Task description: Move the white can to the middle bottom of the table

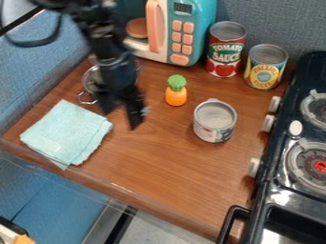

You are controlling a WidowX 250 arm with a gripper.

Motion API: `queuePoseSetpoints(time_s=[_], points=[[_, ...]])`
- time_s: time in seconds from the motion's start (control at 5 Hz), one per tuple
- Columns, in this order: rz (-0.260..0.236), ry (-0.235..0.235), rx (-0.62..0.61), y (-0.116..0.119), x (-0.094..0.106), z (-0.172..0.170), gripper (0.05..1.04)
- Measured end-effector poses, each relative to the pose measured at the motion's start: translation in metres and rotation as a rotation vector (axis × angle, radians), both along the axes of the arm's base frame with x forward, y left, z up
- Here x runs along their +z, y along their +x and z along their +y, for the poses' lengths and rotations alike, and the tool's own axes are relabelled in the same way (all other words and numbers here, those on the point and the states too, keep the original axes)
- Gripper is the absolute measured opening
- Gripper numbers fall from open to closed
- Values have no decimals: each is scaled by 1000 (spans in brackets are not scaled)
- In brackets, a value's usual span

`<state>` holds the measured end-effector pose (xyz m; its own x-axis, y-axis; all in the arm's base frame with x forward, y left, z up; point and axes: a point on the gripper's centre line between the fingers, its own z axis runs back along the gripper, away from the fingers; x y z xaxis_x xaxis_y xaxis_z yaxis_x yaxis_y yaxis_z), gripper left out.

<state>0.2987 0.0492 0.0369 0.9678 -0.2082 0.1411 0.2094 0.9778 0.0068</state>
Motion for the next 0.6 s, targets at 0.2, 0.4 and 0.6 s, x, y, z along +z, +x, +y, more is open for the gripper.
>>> queuePoseSetpoints(time_s=[0.2,0.4,0.6], points=[[-61,-24,57,36,11,-33,999],[-99,-34,94,71,14,-63,998],[-121,-53,87,99,6,-92,999]])
